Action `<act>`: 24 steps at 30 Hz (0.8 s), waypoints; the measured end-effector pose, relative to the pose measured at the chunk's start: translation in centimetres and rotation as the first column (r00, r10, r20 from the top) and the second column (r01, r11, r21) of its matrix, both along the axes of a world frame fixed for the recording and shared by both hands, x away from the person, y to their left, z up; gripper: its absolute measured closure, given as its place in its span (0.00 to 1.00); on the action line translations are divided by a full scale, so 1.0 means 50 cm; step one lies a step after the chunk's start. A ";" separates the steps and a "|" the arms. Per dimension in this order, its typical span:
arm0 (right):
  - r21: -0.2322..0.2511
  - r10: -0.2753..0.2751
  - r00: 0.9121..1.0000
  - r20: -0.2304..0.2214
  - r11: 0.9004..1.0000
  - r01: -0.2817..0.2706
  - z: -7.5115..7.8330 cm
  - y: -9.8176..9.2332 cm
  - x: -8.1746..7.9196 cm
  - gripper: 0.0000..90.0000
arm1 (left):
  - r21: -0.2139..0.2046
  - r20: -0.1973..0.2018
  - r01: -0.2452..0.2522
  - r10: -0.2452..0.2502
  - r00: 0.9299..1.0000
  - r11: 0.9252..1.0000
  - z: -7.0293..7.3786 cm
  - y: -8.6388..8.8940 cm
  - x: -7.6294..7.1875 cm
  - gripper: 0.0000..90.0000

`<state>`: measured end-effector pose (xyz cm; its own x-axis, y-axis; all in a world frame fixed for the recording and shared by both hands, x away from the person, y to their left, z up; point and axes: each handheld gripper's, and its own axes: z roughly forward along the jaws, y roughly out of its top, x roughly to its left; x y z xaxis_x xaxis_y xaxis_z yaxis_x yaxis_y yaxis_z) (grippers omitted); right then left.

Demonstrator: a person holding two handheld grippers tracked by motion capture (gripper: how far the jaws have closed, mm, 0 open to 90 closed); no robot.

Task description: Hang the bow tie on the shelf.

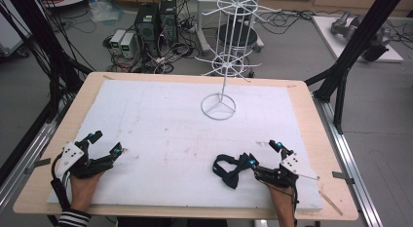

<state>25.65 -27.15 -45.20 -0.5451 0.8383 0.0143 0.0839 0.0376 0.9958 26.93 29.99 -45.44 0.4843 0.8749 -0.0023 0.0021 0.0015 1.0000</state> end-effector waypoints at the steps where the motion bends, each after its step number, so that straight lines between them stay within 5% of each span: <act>1: -0.021 0.001 1.000 -0.003 1.000 -0.001 0.002 0.001 0.002 0.12 | 0.000 0.000 0.000 0.000 1.000 1.000 0.000 0.000 0.000 0.18; 15: -0.154 0.099 0.989 -0.109 0.981 -0.115 0.070 0.022 0.029 0.12 | -0.003 0.002 0.001 -0.001 1.000 1.000 0.000 0.000 0.000 0.18; 20: -0.207 0.135 0.979 -0.153 0.964 -0.165 0.087 0.034 0.040 0.12 | -0.002 0.001 0.000 0.000 1.000 1.000 0.000 0.000 0.000 0.18; 24: -0.250 0.177 0.959 -0.222 0.940 -0.231 0.095 0.049 0.054 0.12 | -0.001 0.000 0.000 0.000 1.000 1.000 0.000 0.000 0.000 0.18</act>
